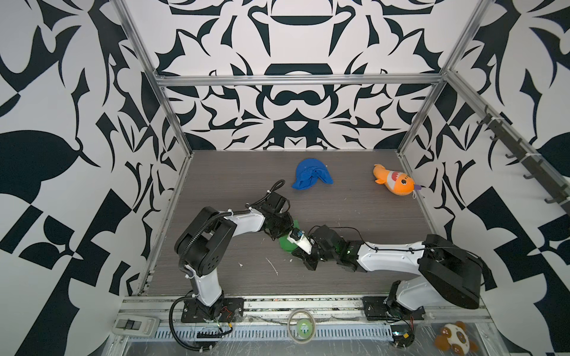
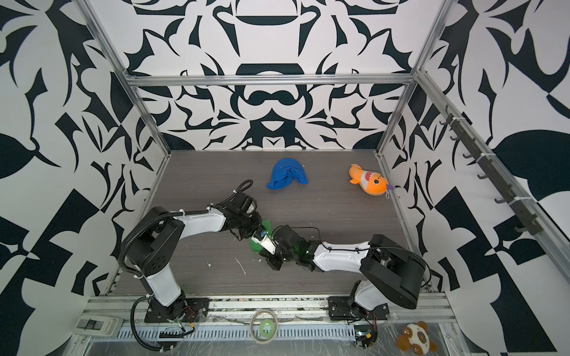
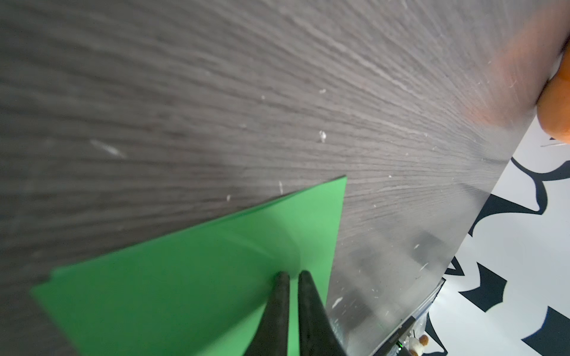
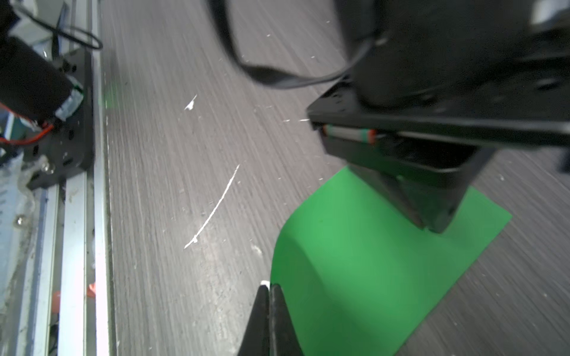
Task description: Fold a paper plane with a square sheet of paper (pick it up from the middle)
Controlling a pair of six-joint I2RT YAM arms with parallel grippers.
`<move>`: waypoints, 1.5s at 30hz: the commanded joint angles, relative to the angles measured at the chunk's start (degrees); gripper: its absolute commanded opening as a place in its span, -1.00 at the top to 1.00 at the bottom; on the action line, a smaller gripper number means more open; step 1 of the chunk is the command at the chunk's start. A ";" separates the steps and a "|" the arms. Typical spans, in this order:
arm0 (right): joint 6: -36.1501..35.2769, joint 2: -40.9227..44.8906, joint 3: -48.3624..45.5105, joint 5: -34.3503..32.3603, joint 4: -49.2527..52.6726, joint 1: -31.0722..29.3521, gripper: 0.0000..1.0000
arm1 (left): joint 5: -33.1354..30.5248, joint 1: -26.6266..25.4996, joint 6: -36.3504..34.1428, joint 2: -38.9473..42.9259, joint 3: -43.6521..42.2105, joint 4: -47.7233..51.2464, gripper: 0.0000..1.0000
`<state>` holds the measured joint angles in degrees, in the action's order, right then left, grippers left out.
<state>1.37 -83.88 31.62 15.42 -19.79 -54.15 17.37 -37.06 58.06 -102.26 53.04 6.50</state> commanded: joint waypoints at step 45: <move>5.69 -8.85 2.38 -1.33 -3.86 5.72 0.97 | -0.81 -0.38 -2.26 -3.67 -0.21 2.99 1.00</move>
<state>7.14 -92.73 31.97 14.90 -23.62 -48.71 17.82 -37.15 56.49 -102.98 53.34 6.28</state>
